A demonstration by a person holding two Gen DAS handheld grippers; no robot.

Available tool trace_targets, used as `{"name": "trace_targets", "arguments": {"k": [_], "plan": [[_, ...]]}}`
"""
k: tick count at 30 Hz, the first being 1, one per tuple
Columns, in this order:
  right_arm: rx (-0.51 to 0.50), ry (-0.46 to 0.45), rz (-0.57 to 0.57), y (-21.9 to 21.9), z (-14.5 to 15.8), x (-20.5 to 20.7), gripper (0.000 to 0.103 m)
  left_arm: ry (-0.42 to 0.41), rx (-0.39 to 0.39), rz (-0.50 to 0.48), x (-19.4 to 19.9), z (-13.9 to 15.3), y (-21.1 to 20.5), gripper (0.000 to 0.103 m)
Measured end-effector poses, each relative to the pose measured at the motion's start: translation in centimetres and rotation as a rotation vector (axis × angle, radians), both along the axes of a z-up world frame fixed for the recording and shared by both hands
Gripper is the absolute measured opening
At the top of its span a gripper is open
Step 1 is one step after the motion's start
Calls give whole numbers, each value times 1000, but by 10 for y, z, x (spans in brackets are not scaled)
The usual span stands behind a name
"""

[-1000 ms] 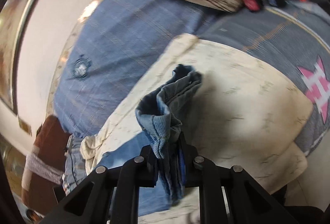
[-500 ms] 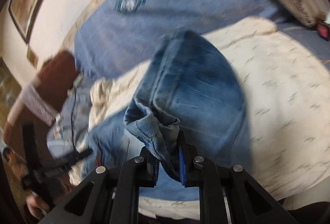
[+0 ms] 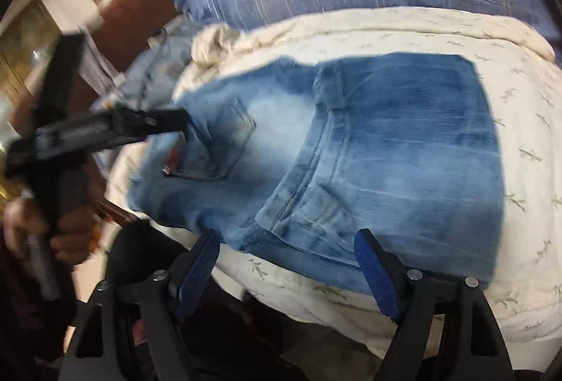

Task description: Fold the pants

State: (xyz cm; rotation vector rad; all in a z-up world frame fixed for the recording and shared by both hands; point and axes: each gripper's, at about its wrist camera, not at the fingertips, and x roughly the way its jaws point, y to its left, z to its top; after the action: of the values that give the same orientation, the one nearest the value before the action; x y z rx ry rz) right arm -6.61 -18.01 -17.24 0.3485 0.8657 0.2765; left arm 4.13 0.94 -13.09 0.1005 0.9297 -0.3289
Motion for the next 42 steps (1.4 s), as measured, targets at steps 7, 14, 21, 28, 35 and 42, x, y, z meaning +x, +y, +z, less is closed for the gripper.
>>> {"name": "trace_targets", "arguments": {"k": [7,14,21,28,35,42], "plan": [[73,-28,-285,-74,-8,-5,37,-82,74,-49,23,5,-67,103],[58,-17,-265,-71,-15,-4,36,-116,236,-32,49,-21,-122,103],[68,71,-244,-68,-30,10,35,-100,272,1,75,-46,-135,103],[172,-33,-285,-97,-6,9,36,-79,187,-18,63,-20,-111,103],[299,-78,-341,-126,14,61,37,-13,220,-103,5,-34,-96,103],[390,55,-340,-129,-15,119,38,-3,278,-132,-22,-61,-101,103]]}}
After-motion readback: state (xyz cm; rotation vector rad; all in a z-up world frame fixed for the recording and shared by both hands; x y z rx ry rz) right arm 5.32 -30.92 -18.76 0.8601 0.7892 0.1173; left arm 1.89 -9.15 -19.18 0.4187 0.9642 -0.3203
